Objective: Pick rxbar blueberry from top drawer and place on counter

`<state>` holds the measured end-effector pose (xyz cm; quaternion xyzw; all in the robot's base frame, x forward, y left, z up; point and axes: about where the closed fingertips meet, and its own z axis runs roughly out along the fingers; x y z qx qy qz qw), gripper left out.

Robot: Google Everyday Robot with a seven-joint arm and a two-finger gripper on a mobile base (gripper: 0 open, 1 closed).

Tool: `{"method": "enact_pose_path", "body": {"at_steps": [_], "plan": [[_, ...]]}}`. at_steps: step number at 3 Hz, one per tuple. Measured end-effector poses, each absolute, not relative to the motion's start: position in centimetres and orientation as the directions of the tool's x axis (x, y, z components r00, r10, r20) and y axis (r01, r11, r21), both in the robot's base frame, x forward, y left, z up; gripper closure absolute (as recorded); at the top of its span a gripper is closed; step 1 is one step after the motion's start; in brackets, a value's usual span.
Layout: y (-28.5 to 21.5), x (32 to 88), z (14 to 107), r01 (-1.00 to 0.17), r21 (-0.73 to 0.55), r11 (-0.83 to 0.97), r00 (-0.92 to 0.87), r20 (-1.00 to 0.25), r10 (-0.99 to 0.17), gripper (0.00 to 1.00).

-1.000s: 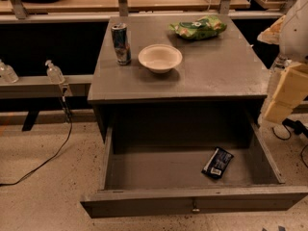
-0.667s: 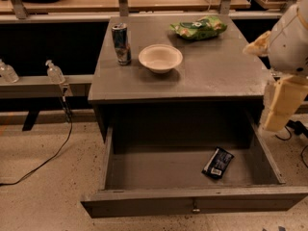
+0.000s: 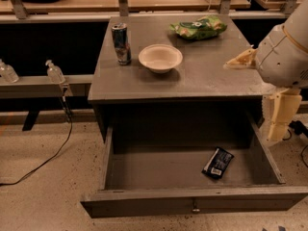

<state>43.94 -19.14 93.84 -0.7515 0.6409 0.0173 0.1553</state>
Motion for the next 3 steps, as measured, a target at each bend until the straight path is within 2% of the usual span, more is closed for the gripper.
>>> {"method": "enact_pose_path", "body": {"at_steps": [1,2,3], "plan": [[-19.1,44.0,93.9,-0.969,-0.212,-0.126,0.174,-0.225,-0.959,0.0],[-20.0,44.3,92.9,-0.956,-0.245,-0.161,0.197,-0.129,-0.972,0.0],[-22.4,45.4,89.7,-0.927,-0.264,-0.268,0.271,0.025,-0.962,0.0]]}}
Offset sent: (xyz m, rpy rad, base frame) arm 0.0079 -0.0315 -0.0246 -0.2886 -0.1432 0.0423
